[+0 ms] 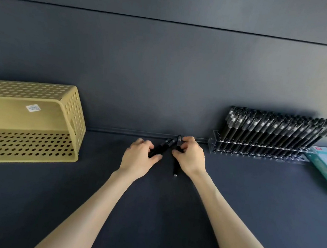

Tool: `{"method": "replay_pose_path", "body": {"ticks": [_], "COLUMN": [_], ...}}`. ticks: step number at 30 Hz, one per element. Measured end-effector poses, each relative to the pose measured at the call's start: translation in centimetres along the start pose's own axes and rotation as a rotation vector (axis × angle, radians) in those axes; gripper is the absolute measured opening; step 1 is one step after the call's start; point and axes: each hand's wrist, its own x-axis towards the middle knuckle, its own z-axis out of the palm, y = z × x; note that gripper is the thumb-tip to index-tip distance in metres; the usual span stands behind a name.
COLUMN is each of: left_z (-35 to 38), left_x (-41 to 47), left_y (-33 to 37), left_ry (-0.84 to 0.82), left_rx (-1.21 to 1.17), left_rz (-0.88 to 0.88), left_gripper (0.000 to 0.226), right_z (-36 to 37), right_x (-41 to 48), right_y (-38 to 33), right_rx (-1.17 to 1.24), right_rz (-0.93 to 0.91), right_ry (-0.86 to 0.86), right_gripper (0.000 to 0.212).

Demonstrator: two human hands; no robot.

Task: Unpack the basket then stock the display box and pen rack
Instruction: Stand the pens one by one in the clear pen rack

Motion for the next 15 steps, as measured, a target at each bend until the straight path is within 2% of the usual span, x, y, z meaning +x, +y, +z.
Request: {"method": "replay_pose_path", "body": {"ticks": [6,10,12,15], "left_z": [0.3,-0.1,-0.1,0.1], "left_x": [1.4,1.4,0.7,-1.1], "left_y": [0.8,1.1,1.6,3.1], "left_ry": [-0.116,-0.198,-0.193,-0.197], "left_rx": [0.179,0.292,0.203,-0.167], "left_rz": [0.001,0.029,0.033,0.038], "left_gripper": [0.035,0.033,0.028,0.017], "right_z": [-0.9,-2.1,-2.9,-5.2], "right_x": [-0.5,-0.7,-1.2,-2.2], "right_y": [0.4,0.9,1.3,2.1], "right_rx": [0.041,0.176,0.326,0.590], "right_rz": [0.069,0.070,0.044,-0.012], "right_ry": [-0.025,-0.064,-0.081,-0.090], "right_gripper": [0.039,0.033,0.034,0.031]}}
